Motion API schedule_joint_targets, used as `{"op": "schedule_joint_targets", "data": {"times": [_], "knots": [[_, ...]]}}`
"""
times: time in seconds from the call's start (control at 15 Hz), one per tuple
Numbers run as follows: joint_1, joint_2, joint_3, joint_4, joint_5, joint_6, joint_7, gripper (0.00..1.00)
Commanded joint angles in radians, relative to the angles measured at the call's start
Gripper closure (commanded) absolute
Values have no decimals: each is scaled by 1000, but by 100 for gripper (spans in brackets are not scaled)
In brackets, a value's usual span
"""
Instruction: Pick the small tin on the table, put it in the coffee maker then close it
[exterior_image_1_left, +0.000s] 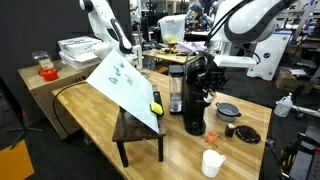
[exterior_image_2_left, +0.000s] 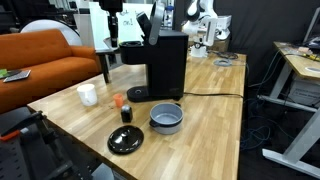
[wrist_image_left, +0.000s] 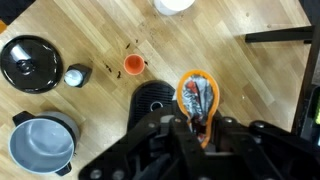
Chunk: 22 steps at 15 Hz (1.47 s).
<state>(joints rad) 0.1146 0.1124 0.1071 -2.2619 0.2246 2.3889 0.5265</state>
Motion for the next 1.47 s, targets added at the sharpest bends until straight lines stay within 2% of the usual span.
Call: {"op": "schedule_joint_targets", "data": {"times": [0.0, 0.47, 0.67, 1.07, 1.4], "knots": [[7, -4, -7, -2, -5, 1, 5, 94], [8, -49, -5, 11, -9, -1, 4, 94], [4, -45, -12, 27, -49, 36, 18, 94], [-6, 21, -48, 83, -117, 86, 20, 94], [-4, 96, -77, 150, -126, 85, 4, 94]]}}
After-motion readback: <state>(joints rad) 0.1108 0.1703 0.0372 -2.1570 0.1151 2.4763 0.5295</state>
